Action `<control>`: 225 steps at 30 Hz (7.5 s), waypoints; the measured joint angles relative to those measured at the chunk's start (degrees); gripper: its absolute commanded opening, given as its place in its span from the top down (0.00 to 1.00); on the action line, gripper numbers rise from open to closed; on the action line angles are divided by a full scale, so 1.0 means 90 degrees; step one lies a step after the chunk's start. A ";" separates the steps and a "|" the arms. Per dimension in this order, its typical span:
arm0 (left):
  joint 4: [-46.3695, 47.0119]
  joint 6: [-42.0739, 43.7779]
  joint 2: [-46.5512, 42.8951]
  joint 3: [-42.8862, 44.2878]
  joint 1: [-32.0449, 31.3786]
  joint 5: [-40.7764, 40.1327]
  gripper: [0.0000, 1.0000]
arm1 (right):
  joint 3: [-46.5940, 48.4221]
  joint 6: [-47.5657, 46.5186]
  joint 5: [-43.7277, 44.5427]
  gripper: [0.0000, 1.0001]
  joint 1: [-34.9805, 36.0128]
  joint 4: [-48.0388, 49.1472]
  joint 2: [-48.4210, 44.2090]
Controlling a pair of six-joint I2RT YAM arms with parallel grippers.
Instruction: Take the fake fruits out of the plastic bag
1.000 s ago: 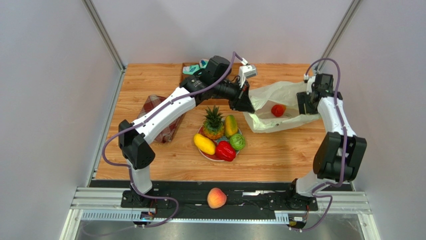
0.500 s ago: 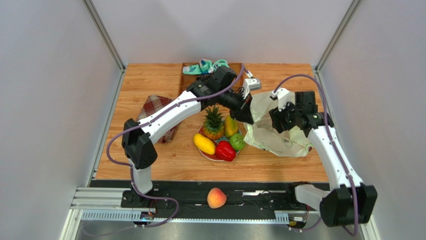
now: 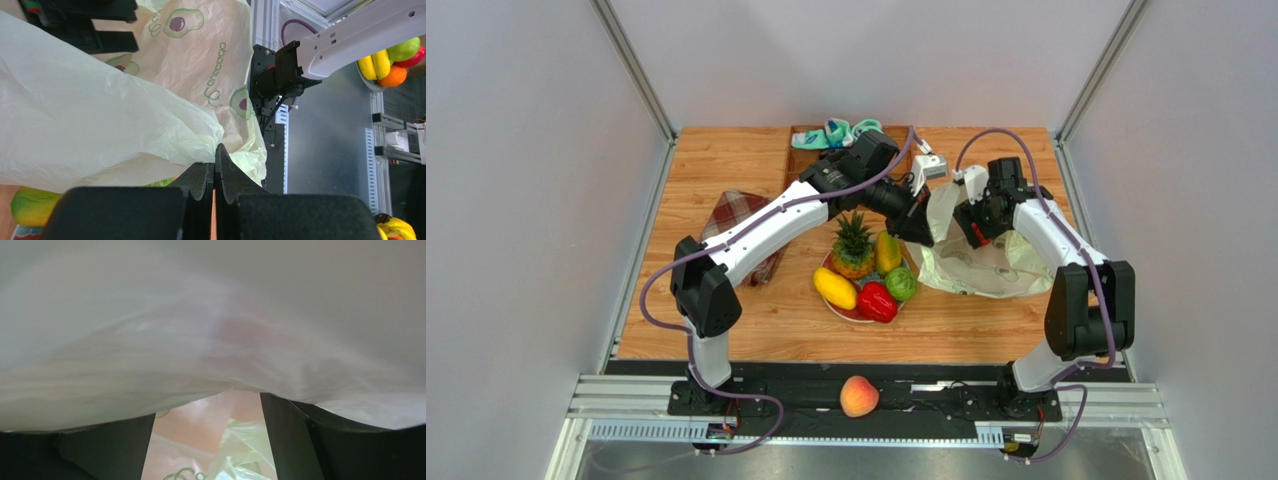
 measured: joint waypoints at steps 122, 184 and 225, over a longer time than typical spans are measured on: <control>-0.0712 0.0578 -0.3818 -0.2040 0.3687 -0.2118 0.05 | 0.1073 -0.1168 -0.2730 0.05 0.5316 -0.1950 -0.1234; -0.0299 -0.0219 -0.3735 -0.2783 0.5846 -0.0733 0.14 | 0.1651 -0.3915 0.0112 0.42 0.5571 -0.2327 0.0046; -0.0610 0.0391 -0.2501 -0.2285 0.5493 -0.0724 0.16 | 0.1491 -0.4660 -0.0471 0.14 0.5238 -0.1666 0.0243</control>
